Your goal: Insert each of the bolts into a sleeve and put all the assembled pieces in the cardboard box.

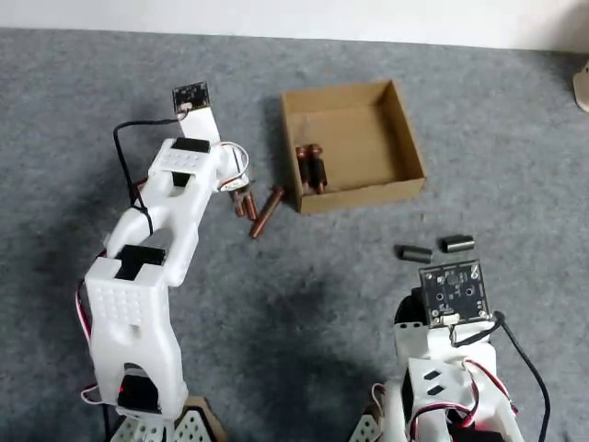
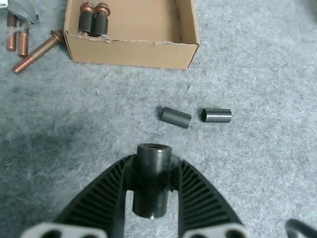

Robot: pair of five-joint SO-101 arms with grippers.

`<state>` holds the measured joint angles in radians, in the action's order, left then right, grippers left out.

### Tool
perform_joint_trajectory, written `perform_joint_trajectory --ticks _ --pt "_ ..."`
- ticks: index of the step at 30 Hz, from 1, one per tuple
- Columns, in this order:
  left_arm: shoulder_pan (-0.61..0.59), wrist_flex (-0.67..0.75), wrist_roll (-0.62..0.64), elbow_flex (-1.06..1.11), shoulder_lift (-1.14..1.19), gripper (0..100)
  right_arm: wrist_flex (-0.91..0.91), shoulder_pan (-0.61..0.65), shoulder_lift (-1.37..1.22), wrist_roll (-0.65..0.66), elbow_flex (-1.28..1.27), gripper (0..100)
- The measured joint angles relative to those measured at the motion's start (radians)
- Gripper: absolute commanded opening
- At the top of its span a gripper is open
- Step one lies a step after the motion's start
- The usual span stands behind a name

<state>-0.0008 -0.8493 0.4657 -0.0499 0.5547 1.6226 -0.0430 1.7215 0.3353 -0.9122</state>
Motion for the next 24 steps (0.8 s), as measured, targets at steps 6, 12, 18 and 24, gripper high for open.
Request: perform_joint_trajectory --ticks 6,12,18,24 --pt "0.000 -0.084 0.003 -0.049 0.002 24 0.000 0.000 0.000 0.000 0.000 0.5" --pt "-0.009 -0.321 0.003 -0.236 0.003 24 0.000 0.000 0.000 0.000 -0.037 0.5" --pt "-0.008 -0.488 0.000 -0.388 0.003 24 0.000 -0.002 0.000 0.000 -0.161 0.5" --pt "-0.008 -0.505 0.000 -0.399 0.023 24 0.000 -0.002 0.000 0.000 -0.167 0.5"
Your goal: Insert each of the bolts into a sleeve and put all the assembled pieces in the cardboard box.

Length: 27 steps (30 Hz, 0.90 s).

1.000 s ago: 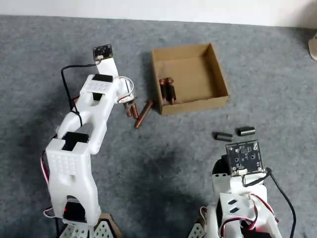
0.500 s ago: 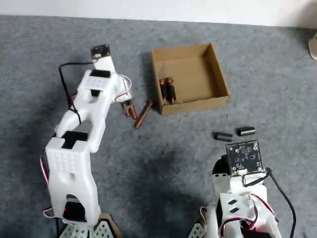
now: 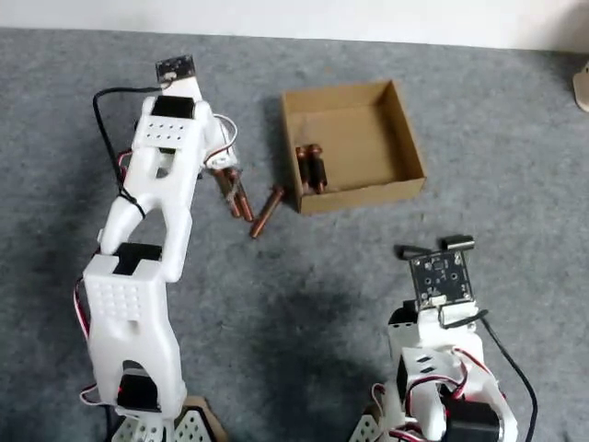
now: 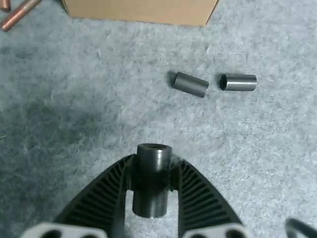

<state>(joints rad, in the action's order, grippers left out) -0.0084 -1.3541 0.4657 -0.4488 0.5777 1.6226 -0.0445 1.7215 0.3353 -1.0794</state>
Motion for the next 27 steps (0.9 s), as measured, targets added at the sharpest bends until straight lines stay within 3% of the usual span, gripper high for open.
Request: perform_joint_trajectory --ticks 5,10,27 --pt "-0.026 0.000 0.008 0.002 0.049 24 0.000 0.002 0.000 0.000 0.000 0.5" --pt "-0.080 -0.003 0.101 0.000 0.094 24 0.000 0.002 0.000 0.000 0.000 0.5" --pt "-0.048 -0.006 0.117 0.000 0.107 24 0.000 0.002 0.000 0.000 0.000 0.5"
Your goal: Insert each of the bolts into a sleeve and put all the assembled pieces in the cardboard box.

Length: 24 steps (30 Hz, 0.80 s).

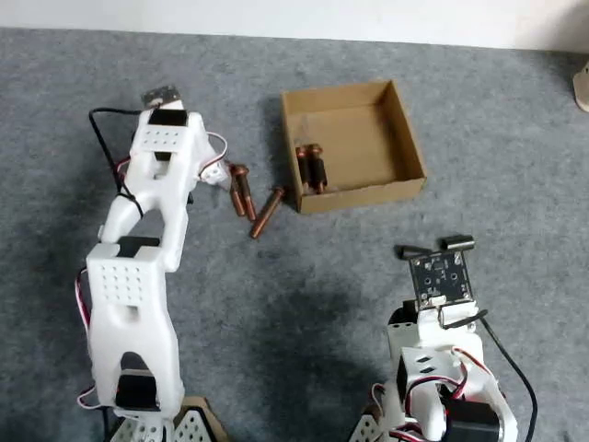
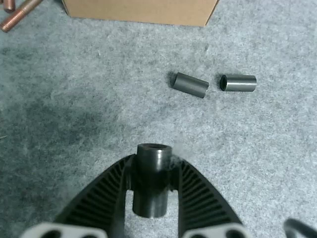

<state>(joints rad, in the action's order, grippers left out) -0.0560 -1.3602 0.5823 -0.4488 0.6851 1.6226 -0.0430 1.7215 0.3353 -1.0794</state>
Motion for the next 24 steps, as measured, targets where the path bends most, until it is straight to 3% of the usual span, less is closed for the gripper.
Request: perform_joint_trajectory --ticks 24 --pt "0.055 -0.012 0.000 0.000 0.009 24 0.000 0.000 0.000 0.000 0.000 0.5"
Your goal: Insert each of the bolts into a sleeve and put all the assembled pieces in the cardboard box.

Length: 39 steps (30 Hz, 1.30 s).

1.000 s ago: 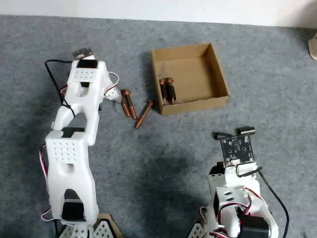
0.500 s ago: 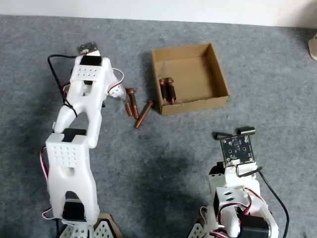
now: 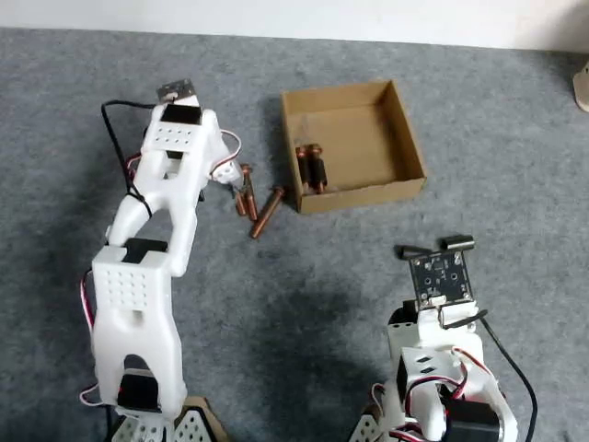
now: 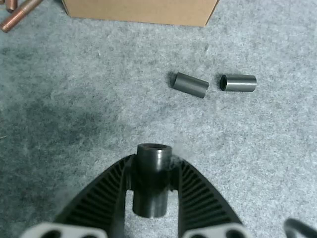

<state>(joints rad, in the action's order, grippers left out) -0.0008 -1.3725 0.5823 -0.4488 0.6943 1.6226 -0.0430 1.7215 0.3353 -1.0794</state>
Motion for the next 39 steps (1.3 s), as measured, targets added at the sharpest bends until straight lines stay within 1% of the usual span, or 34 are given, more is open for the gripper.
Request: perform_joint_trajectory --ticks 4,6,8,10,11,12,13,15,19,22,25,27,30,32,34,37,39 --pt "0.003 0.058 0.000 -0.003 0.060 24 0.000 0.000 0.000 0.000 0.000 0.5" --pt "0.005 0.063 0.000 -0.009 0.069 21 0.000 0.000 0.000 0.000 0.000 0.5" --pt "0.006 0.064 0.000 -0.011 0.069 13 0.000 0.000 0.000 0.000 0.000 0.5" --pt "0.008 0.084 0.002 -0.014 0.071 1 0.000 0.000 0.000 0.000 0.000 0.5" --pt "0.014 0.103 0.002 -0.015 0.072 0 0.000 0.000 0.000 0.000 0.000 0.5" --pt "0.021 0.129 0.002 -0.017 0.077 3 0.000 0.000 0.000 0.000 0.000 0.5" --pt "0.032 0.155 0.002 -0.017 0.077 4 0.000 0.000 0.000 0.000 0.000 0.5" --pt "0.040 0.193 0.005 -0.015 0.078 0 0.000 0.000 0.000 0.000 0.012 0.5" --pt "0.040 0.204 0.006 -0.015 0.078 0 0.000 0.000 0.000 0.000 0.069 0.5" --pt "0.040 0.175 0.006 -0.023 0.071 0 0.000 0.000 0.000 0.000 0.112 0.5" --pt "0.038 0.072 -0.046 -0.026 0.028 0 -0.005 0.000 0.000 0.000 0.126 0.5" --pt "0.038 0.014 -0.092 -0.026 -0.023 0 -0.038 0.000 0.000 0.000 0.126 0.5" --pt "0.046 -0.046 -0.115 -0.012 -0.130 0 -0.124 0.005 0.000 -0.005 0.126 0.5" --pt "0.052 -0.054 -0.121 0.029 -0.206 0 -0.195 0.060 0.000 -0.055 0.121 0.5" --pt "0.051 -0.038 -0.118 0.098 -0.284 0 -0.259 0.146 0.000 -0.109 0.084 0.5" --pt "0.048 0.040 -0.118 0.239 -0.417 0 -0.379 0.292 0.000 -0.187 -0.023 0.5" --pt "0.048 0.118 -0.118 0.364 -0.520 0 -0.477 0.373 0.000 -0.221 -0.112 0.5"
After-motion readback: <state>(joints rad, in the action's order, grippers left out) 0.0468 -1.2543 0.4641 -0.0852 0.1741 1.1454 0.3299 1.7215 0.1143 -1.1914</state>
